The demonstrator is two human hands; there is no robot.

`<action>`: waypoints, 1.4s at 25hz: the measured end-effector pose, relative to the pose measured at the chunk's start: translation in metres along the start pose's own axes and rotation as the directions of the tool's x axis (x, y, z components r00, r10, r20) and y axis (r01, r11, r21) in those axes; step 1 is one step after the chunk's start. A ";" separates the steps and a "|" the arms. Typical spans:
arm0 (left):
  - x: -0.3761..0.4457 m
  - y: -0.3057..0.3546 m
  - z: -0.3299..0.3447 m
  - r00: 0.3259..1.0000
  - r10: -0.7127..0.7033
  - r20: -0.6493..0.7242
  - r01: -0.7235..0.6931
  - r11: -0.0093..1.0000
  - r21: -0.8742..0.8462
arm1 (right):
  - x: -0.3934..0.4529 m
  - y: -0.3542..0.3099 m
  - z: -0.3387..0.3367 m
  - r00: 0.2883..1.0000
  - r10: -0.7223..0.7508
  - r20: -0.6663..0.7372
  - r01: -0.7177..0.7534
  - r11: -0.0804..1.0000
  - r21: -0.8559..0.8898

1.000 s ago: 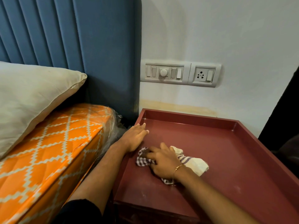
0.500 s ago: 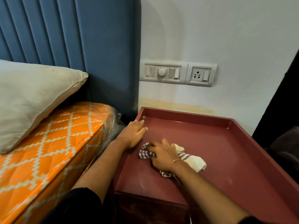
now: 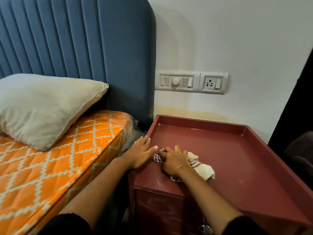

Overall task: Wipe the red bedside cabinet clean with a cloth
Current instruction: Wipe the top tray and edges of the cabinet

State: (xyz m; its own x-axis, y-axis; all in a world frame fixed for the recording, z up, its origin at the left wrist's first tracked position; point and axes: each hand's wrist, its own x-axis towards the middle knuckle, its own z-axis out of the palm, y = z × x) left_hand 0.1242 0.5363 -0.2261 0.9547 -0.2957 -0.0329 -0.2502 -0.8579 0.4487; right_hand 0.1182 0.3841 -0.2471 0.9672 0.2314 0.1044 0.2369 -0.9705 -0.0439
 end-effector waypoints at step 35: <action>-0.008 0.009 0.008 1.000 -0.012 -0.027 0.014 0.997 0.075 | -0.048 -0.035 -0.001 0.975 -0.214 0.055 0.208 0.974 0.092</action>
State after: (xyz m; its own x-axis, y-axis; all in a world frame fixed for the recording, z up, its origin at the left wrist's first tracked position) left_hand 0.1134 0.5274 -0.2290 0.9617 -0.2737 -0.0139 -0.2481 -0.8911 0.3800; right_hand 0.0632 0.4063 -0.2500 0.8978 0.4368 0.0568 0.4405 -0.8907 -0.1121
